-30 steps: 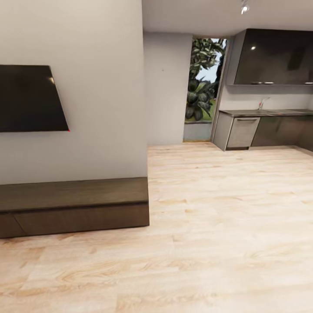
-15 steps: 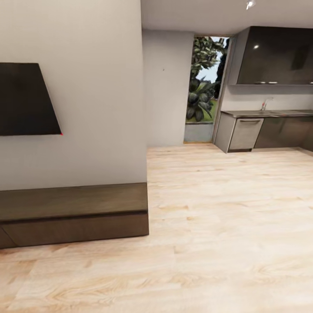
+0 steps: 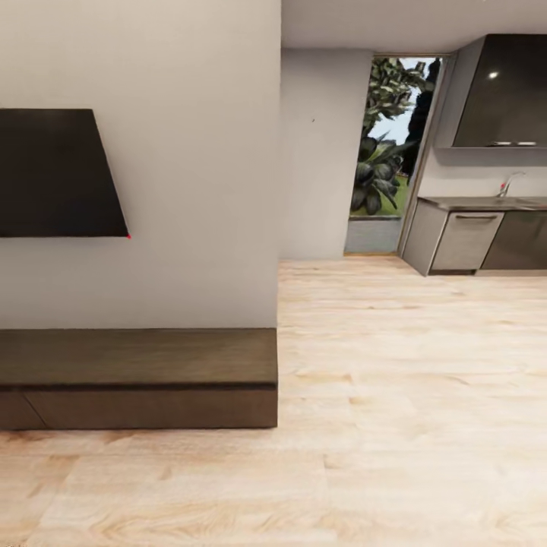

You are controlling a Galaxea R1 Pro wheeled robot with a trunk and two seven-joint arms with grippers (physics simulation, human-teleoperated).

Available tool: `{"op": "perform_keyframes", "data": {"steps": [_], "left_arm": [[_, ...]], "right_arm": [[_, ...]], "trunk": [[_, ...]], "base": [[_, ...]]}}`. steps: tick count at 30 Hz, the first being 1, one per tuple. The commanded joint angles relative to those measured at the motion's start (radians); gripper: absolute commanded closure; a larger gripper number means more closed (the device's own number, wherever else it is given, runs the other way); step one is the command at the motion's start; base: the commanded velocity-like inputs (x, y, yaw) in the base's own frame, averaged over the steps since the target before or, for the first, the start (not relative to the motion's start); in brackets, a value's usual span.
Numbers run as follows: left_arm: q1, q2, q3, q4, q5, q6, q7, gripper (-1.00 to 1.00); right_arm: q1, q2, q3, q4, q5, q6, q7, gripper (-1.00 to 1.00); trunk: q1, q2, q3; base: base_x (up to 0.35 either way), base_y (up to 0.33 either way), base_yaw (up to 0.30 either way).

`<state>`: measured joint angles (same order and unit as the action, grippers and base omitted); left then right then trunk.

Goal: Place each of the two pumpkins and all three candles from the living room inside a cabinet in the living room (use any cabinet), then make sure every cabinet is closed, and position the cauldron so it is next to a table in the living room.

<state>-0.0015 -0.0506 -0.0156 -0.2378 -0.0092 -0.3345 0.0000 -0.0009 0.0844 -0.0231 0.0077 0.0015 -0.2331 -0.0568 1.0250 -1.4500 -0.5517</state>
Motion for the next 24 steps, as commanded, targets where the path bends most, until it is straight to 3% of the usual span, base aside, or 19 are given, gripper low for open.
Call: {"op": "perform_keyframes", "data": {"steps": [1,18,24], "left_arm": [[0.0,0.0,0.0,0.0,0.0,0.0,0.0,-1.0],[0.0,0.0,-0.001,0.0,0.0,0.0,0.0,-1.0],[0.0,0.0,0.0,0.0,0.0,0.0,0.0,-1.0]], "right_arm": [[0.0,0.0,0.0,0.0,0.0,0.0,0.0,-1.0],[0.001,0.0,0.0,0.0,0.0,-0.002,0.0,-1.0],[0.001,0.0,0.001,-0.001,0.0,-0.002,0.0,-1.0]], "trunk": [[0.0,0.0,0.0],[0.0,0.0,0.0],[0.0,0.0,0.0]], "base": [[0.241,0.048,0.227],[0.221,-0.001,0.031],[0.079,-0.004,0.0]]}}
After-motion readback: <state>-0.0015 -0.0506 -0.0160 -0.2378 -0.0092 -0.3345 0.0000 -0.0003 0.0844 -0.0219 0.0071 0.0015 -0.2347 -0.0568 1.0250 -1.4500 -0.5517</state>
